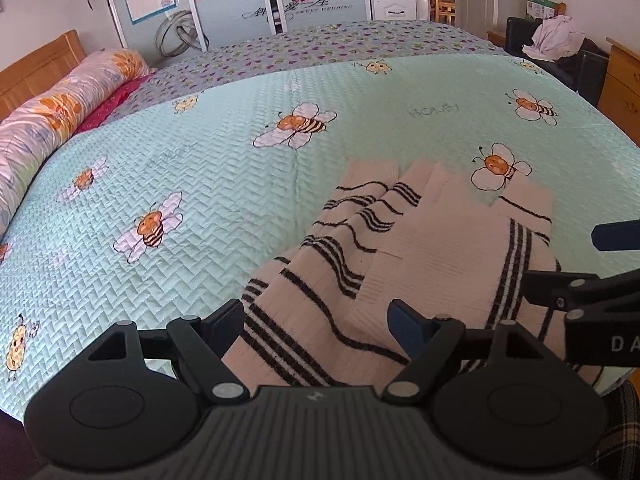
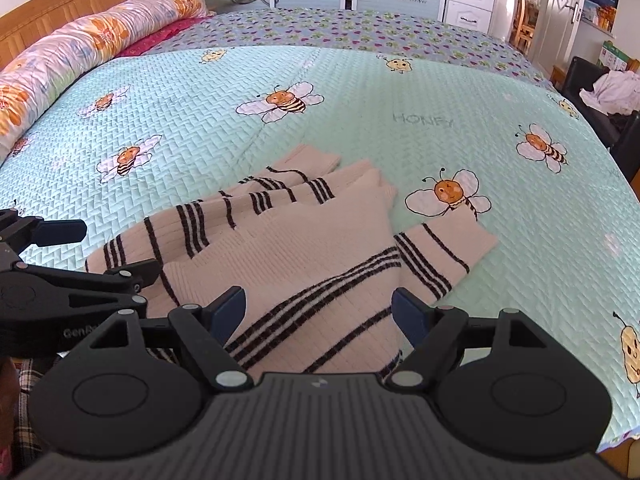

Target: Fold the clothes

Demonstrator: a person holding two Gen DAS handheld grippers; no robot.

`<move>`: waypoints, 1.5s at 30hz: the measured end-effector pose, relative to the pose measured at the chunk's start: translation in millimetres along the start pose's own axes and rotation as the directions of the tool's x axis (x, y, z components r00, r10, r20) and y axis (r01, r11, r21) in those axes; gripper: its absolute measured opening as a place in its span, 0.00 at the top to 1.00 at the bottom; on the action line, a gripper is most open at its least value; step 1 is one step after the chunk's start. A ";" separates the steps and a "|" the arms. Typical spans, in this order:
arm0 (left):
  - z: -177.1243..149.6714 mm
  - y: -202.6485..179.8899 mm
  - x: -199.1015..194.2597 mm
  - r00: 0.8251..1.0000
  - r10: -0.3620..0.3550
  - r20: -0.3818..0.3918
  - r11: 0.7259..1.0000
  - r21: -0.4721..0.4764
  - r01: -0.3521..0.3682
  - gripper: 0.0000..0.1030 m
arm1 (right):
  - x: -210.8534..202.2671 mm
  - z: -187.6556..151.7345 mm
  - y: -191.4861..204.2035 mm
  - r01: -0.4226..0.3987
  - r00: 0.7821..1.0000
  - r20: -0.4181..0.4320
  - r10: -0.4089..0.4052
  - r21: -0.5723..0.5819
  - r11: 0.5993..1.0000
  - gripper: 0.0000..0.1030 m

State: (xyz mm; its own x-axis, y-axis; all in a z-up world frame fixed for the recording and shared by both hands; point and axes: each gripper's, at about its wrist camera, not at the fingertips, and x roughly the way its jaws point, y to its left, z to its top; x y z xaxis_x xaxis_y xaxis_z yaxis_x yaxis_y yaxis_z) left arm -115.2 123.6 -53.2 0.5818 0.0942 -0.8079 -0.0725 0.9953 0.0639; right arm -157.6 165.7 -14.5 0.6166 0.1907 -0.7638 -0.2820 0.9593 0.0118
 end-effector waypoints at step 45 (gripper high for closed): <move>-8.2 44.9 50.8 0.987 -0.160 0.016 0.979 -0.128 0.161 0.79 | 19.2 -62.8 -181.5 -0.017 0.988 0.141 -0.060 0.490 0.872 0.77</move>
State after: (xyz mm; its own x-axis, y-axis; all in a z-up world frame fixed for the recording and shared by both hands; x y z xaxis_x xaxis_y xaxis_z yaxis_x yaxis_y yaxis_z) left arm -95.6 172.8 -96.2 0.5990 -0.0664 -0.7980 -0.0812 0.9864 -0.1430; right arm -140.7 -17.8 -71.8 0.7301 0.1603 -0.6643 0.1034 0.9350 0.3393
